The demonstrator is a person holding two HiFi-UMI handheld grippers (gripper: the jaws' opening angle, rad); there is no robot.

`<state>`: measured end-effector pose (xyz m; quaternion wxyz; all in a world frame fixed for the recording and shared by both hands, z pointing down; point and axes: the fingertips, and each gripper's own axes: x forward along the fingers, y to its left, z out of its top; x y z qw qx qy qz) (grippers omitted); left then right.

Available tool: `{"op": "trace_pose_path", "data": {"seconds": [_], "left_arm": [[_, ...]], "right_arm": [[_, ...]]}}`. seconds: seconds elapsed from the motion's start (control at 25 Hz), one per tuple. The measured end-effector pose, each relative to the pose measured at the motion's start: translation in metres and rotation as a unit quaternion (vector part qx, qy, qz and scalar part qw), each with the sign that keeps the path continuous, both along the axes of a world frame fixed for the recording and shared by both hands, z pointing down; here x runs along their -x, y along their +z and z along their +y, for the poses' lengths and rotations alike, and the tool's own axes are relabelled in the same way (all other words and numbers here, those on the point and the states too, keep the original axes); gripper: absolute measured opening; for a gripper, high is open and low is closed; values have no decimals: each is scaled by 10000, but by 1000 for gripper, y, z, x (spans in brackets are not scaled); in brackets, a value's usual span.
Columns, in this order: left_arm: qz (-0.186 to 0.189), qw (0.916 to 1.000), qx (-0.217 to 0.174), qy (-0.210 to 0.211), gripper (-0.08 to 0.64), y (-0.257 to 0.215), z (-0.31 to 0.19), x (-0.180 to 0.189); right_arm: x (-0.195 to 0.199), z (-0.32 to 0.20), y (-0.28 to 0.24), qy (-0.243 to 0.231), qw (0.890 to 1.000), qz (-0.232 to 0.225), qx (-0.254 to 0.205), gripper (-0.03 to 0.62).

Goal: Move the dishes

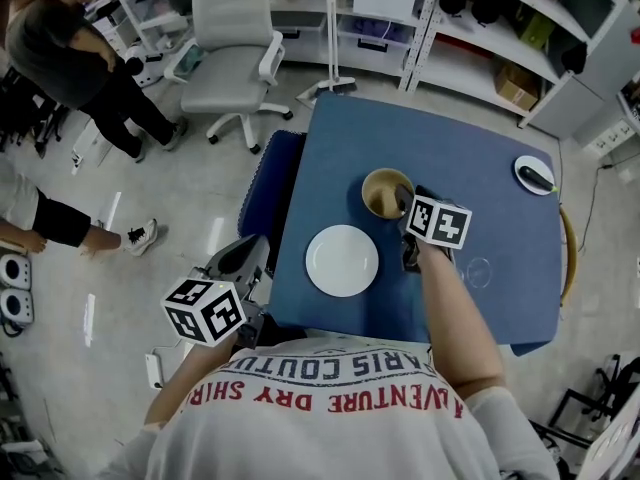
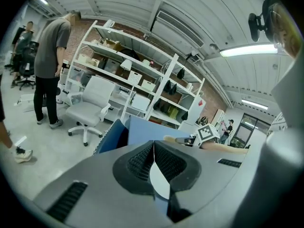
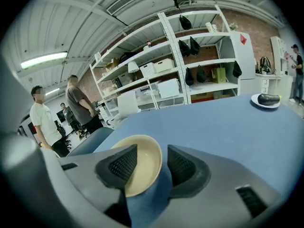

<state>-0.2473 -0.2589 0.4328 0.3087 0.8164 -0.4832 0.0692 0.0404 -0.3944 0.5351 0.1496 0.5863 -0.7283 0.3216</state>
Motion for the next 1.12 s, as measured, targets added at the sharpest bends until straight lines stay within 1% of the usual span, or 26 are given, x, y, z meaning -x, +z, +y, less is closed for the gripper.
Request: {"op": "trace_pose_path", "data": {"seconds": [0.12,0.24,0.28,0.32,0.4,0.48,0.56,0.6,0.72,0.8,0.88,0.92,1.12], "left_arm": [[17,10000,-44,-12,29,-4,5,-4],[59,9999,-128,21,29,-11,12,-15],[81,9998,-159,59,29,-14,14,-19],[109,9997,-182,119,29,-17,17,-25],[166,9992,-210,294,29,-23,24,-37],[206,9984,-255,456,29,-30,32,-51],[258,9975,-319,569,29,-36,39,-65],[295,9970,-352,617,29,-40,43,-72],[389,9954,-458,752,29,-50,51,-92],[427,9942,-523,838,29,-56,56,-104],[447,9929,-585,930,28,-60,61,-116],[450,9922,-619,979,29,-62,64,-123],[440,9888,-716,1237,29,-67,79,-150]], "right_arm": [[5,3,-18,-93,9994,-17,-321,216],[15,16,-46,-370,9965,-25,-746,221],[20,23,-59,-458,9948,-162,-899,221],[25,30,-75,-534,9922,-408,-1046,221],[36,46,-110,-734,9837,-930,-1351,221],[44,65,-142,-1063,9733,-1145,-1680,210],[50,87,-164,-1429,9639,-1144,-1931,202],[51,97,-172,-1593,9598,-1131,-2015,184],[52,128,-185,-1976,9494,-1139,-2159,147],[48,147,-188,-2146,9447,-1148,-2200,139],[42,166,-187,-2281,9406,-1179,-2220,79],[39,175,-186,-2345,9386,-1184,-2237,67],[26,209,-171,-2691,9305,-873,-2325,32]]}}
